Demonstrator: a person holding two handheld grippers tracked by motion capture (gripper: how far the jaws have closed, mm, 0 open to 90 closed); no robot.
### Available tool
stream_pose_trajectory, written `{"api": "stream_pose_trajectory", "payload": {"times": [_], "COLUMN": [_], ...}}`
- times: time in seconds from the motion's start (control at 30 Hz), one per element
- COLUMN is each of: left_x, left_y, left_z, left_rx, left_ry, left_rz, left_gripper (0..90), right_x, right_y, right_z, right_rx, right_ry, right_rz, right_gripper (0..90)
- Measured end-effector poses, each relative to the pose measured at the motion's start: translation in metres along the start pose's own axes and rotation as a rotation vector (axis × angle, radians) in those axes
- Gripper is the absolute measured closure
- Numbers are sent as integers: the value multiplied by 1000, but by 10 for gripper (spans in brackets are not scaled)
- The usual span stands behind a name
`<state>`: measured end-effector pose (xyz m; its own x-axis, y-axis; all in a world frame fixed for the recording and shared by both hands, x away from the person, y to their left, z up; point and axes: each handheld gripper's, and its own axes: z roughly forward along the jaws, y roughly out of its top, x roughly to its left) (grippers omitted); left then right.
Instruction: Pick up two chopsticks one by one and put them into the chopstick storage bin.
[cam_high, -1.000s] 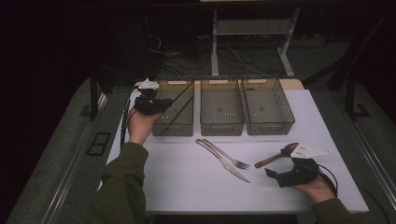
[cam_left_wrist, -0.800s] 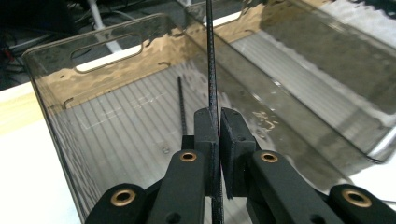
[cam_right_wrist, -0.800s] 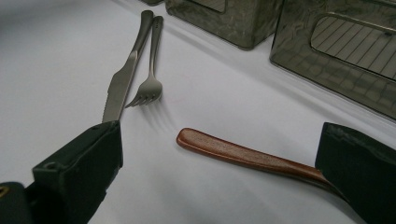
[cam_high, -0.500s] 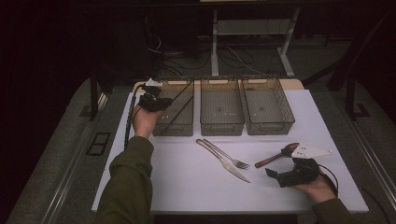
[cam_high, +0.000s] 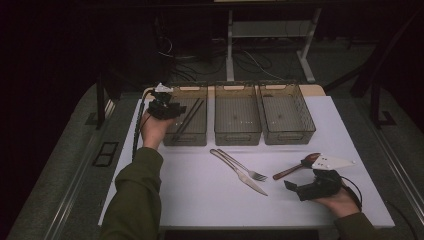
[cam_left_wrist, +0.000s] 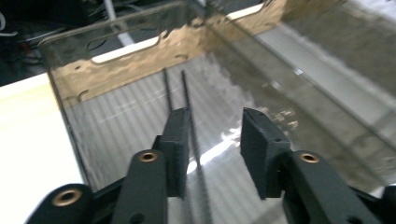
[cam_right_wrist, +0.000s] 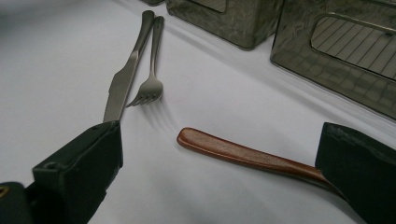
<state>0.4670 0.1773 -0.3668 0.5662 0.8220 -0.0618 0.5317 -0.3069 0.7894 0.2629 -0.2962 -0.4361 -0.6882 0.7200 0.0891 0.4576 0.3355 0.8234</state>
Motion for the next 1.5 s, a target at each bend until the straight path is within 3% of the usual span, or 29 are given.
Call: {"api": "stream_pose_trajectory", "payload": {"times": [0.37, 0.5, 0.67, 1.03, 1.2, 1.5], "left_x": [-19, -26, -37, -67, -74, -87], "left_y": [0, -5, -13, -45, -67, -96], "left_z": [-22, -31, -40, -59, -59, -66], "left_rx": [-53, -69, -73, -92, -104, -110], "left_ry": [-117, -158, -200, -254, -273, -302], "left_rz": [43, 47, 83, 123, 117, 156], "left_gripper": [481, 455, 436, 345, 319, 239], "right_x": [-1, -1, -3, -2, -1, 0], "right_y": [0, 0, -2, -2, -1, 0], "right_z": [0, 0, -1, -1, 1, 1], "right_rx": [3, 3, -1, 0, 5, 5], "right_ry": [-1, 0, -1, 4, 4, 4], "right_rz": [4, 1, 11, 13, 10, 0], "right_gripper": [4, 4, 4, 4, 4, 4]}}
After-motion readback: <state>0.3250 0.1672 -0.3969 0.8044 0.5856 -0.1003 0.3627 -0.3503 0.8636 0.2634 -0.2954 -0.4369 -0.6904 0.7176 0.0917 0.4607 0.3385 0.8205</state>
